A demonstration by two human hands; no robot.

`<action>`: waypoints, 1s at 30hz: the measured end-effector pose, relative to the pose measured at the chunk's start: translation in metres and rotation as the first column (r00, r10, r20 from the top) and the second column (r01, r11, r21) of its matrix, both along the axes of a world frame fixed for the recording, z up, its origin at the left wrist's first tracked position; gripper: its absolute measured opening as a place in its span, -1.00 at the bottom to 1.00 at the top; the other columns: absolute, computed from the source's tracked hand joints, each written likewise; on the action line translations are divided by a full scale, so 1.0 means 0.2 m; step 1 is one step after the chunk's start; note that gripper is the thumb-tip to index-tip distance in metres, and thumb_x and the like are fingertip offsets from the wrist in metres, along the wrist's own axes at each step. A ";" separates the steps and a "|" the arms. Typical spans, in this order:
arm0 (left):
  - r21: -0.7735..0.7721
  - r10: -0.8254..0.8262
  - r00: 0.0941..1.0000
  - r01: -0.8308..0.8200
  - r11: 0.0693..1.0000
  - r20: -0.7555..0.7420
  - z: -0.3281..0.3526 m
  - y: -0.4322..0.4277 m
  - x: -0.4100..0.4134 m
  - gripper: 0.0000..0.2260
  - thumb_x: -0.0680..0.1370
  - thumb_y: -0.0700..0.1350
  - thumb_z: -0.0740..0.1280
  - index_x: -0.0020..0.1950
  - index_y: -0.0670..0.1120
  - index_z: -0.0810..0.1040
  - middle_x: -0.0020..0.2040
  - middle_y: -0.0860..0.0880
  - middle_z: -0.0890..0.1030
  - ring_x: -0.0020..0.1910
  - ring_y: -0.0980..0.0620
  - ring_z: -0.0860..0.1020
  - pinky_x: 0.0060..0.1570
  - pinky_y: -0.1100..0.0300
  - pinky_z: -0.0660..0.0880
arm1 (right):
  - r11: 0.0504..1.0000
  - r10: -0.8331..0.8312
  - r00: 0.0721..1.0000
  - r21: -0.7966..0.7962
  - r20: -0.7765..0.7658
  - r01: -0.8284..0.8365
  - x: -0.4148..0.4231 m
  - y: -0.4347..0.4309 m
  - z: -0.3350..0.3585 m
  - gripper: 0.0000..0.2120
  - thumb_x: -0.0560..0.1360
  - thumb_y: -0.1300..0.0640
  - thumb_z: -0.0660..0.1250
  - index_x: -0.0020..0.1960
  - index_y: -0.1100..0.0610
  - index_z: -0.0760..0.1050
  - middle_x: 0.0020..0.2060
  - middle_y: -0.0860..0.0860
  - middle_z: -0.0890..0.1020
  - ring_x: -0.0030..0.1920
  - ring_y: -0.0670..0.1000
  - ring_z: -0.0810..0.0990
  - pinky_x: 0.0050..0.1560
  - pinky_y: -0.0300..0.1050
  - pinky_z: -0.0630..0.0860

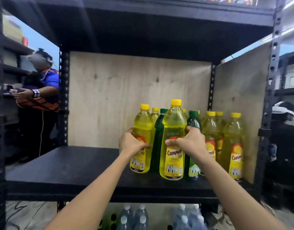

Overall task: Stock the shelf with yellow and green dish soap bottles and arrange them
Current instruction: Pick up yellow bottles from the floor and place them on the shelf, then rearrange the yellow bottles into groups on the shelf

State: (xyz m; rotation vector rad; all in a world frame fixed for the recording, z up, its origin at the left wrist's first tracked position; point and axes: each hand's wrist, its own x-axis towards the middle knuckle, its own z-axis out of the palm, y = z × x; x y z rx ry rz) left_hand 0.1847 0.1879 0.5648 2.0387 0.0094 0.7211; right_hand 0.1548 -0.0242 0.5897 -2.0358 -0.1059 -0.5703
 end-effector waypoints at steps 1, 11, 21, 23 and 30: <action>-0.009 -0.004 1.000 0.003 1.000 -0.021 -0.01 -0.01 0.04 -0.21 0.08 0.12 0.69 0.25 -0.02 0.55 0.13 -0.01 0.66 0.14 -0.06 0.61 0.10 0.07 0.57 | 1.000 -0.007 1.000 0.001 -0.013 0.007 0.03 0.00 -0.02 0.03 0.04 -0.16 0.69 0.41 0.15 0.45 -0.07 0.02 0.74 -0.07 0.02 0.73 0.02 0.09 0.68; -0.207 -0.080 0.995 0.066 0.976 -0.063 -0.08 -0.03 0.11 0.00 0.21 -0.06 0.67 0.55 0.04 0.21 0.45 -0.06 0.41 0.40 -0.13 0.42 0.33 -0.09 0.45 | 0.995 -0.095 0.995 0.035 -0.041 0.096 0.11 0.01 -0.14 0.02 0.13 -0.07 0.70 0.47 0.19 0.38 -0.04 0.06 0.73 -0.03 0.07 0.72 0.07 0.12 0.66; 0.029 -0.283 0.957 0.285 0.958 -0.063 -0.41 -0.39 -0.18 -0.09 0.25 0.06 0.57 0.50 0.10 0.19 0.34 0.05 0.37 0.32 0.06 0.40 0.31 0.09 0.44 | 0.954 -0.174 0.984 -0.253 -0.043 0.157 -0.03 0.03 0.05 -0.44 0.28 -0.19 0.59 0.06 0.17 0.53 -0.02 0.09 0.68 0.03 0.12 0.66 0.03 0.02 0.61; 0.034 -0.241 0.961 0.247 0.968 -0.132 -0.45 -0.46 -0.16 0.05 0.14 0.22 0.57 0.53 0.07 0.15 0.31 0.04 0.42 0.31 0.03 0.43 0.34 0.02 0.42 | 0.948 -0.195 0.981 -0.252 0.021 0.194 -0.03 0.04 0.12 -0.31 0.28 -0.22 0.58 0.20 0.19 0.49 0.10 0.12 0.64 0.15 0.17 0.62 0.09 0.03 0.58; -0.006 -0.102 0.989 0.102 0.995 -0.105 -0.46 -0.50 -0.18 -0.09 0.10 0.26 0.57 0.37 0.07 0.35 -0.09 0.13 0.61 -0.05 0.07 0.61 0.11 0.03 0.58 | 0.948 -0.163 0.987 -0.279 -0.013 0.153 -0.06 0.08 0.21 -0.35 0.26 -0.22 0.60 0.05 0.26 0.50 0.02 0.17 0.66 0.08 0.16 0.64 -0.02 0.01 0.56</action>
